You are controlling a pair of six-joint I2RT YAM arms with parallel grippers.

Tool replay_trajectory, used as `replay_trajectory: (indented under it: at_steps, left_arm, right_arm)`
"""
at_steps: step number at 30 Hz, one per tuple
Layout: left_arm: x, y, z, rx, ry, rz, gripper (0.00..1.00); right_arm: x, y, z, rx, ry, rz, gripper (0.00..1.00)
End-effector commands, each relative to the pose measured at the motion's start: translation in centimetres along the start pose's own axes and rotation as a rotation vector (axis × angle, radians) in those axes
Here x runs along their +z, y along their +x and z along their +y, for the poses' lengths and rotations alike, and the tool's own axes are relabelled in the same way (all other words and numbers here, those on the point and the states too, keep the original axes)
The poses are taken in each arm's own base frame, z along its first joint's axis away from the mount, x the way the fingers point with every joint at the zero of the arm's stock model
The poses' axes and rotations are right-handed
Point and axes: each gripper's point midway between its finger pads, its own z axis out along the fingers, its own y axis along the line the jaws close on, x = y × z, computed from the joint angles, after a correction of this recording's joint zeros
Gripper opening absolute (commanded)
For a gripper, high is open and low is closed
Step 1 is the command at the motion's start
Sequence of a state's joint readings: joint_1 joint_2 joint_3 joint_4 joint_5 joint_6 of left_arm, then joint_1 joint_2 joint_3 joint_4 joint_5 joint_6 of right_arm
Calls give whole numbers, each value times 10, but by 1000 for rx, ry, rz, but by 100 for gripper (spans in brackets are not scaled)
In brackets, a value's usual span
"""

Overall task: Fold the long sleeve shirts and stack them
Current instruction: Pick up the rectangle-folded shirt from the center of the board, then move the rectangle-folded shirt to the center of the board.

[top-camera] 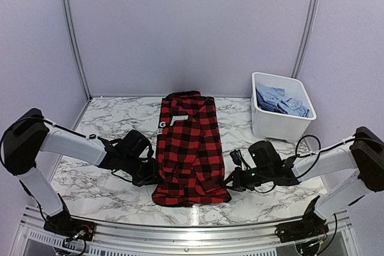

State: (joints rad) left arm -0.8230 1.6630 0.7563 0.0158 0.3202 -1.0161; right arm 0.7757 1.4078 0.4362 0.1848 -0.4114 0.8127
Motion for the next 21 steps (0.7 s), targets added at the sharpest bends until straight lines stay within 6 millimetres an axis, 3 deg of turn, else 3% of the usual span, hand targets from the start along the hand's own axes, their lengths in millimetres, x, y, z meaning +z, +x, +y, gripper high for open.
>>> replay_trajectory:
  at_steps: [1, 6, 12, 17, 21]
  left_arm:
    - [-9, -6, -18, 1, 30, -15, 0]
    - [-26, -27, -41, 9, 67, -60, 0]
    - [-39, -68, -58, 7, 115, -98, 0]
    - [-42, -119, -66, 8, 126, -152, 0]
    - [-36, -164, -62, -30, 128, -197, 0]
  right_arm:
    - [-9, -27, 30, -24, -52, -59, 0]
    - [-22, -62, 46, -22, -84, -123, 0]
    - [-28, -118, 56, -24, -121, -194, 0]
    - [-19, -173, 57, -27, -132, -267, 0]
    - [0, -212, 40, 12, -137, -297, 0]
